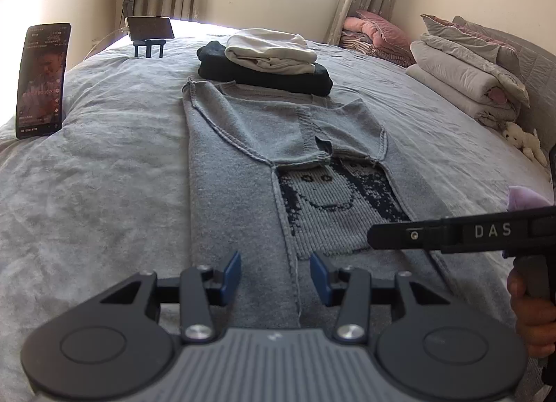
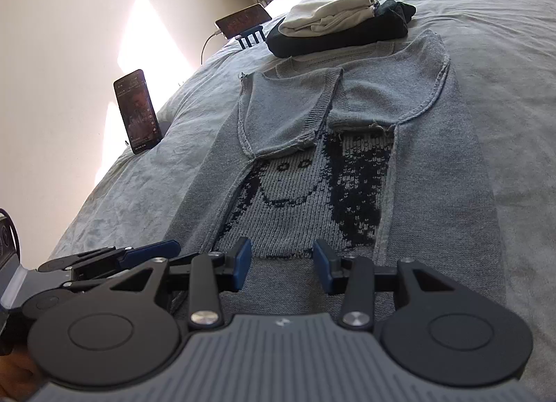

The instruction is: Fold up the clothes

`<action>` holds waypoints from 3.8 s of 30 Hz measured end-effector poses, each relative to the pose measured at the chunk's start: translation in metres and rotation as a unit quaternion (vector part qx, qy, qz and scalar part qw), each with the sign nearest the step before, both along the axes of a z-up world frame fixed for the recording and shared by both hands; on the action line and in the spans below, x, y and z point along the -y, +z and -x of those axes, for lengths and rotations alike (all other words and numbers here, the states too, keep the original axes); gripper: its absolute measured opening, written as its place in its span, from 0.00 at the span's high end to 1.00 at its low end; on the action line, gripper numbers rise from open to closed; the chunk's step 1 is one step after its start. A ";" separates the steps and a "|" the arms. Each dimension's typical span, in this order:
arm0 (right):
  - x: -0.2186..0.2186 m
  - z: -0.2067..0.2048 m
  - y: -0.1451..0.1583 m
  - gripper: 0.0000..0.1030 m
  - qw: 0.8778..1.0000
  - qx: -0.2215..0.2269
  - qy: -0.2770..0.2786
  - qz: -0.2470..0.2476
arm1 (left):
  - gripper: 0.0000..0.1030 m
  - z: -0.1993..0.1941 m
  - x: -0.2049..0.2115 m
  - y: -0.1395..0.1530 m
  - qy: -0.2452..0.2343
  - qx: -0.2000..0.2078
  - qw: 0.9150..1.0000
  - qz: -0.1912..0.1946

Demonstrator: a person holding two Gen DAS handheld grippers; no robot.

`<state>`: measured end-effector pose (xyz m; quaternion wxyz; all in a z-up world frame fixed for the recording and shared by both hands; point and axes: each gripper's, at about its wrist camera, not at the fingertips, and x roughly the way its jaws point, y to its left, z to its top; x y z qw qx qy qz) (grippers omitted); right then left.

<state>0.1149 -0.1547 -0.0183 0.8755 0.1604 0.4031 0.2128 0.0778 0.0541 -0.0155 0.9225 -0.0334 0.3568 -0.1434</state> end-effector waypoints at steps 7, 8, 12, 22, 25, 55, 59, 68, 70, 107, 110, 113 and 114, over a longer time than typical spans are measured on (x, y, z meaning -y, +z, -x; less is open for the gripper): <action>-0.001 0.001 -0.002 0.55 0.998 -0.034 -0.004 -0.059 | 0.56 0.013 0.000 0.016 -0.024 0.012 1.000 0.017; -0.003 0.002 -0.001 0.55 0.997 -0.035 0.000 -0.063 | 0.56 0.017 0.001 0.016 -0.032 0.014 0.999 0.008; -0.013 0.006 0.000 0.55 0.997 -0.039 0.016 -0.061 | 0.56 0.031 0.004 0.016 -0.062 0.020 0.998 -0.020; -0.041 0.011 -0.005 0.55 0.994 -0.051 0.056 -0.074 | 0.66 0.056 -0.003 0.002 -0.135 0.007 0.989 -0.052; -0.049 0.011 -0.007 0.55 0.993 -0.060 0.066 -0.081 | 0.78 0.059 -0.005 -0.003 -0.128 0.008 0.989 -0.067; -0.036 0.031 -0.015 0.74 0.986 -0.091 0.064 -0.121 | 0.67 0.095 -0.017 0.014 -0.207 -0.017 0.978 -0.001; -0.039 0.034 -0.014 0.74 0.986 -0.091 0.076 -0.119 | 0.74 0.104 -0.011 0.009 -0.199 -0.019 0.978 -0.054; -0.050 0.040 -0.014 0.92 0.985 -0.077 0.103 -0.112 | 0.93 0.105 -0.015 0.013 -0.179 -0.015 0.982 -0.049; -0.050 0.042 -0.011 0.92 0.986 -0.068 0.105 -0.112 | 0.93 0.105 -0.020 0.018 -0.175 -0.013 0.984 -0.030; -0.045 0.024 -0.011 0.89 0.998 -0.022 0.051 -0.021 | 0.74 0.052 -0.039 -0.008 -0.142 0.036 0.989 -0.033; -0.041 0.033 0.000 0.84 0.997 -0.008 0.065 -0.029 | 0.74 0.063 -0.045 0.000 -0.164 0.057 0.985 -0.025; -0.038 0.042 0.010 0.84 0.997 0.007 0.073 -0.027 | 0.79 0.076 -0.042 0.003 -0.213 0.064 0.975 -0.029; -0.036 0.044 0.011 0.84 0.997 0.008 0.072 -0.023 | 0.80 0.079 -0.040 0.002 -0.228 0.059 0.971 -0.030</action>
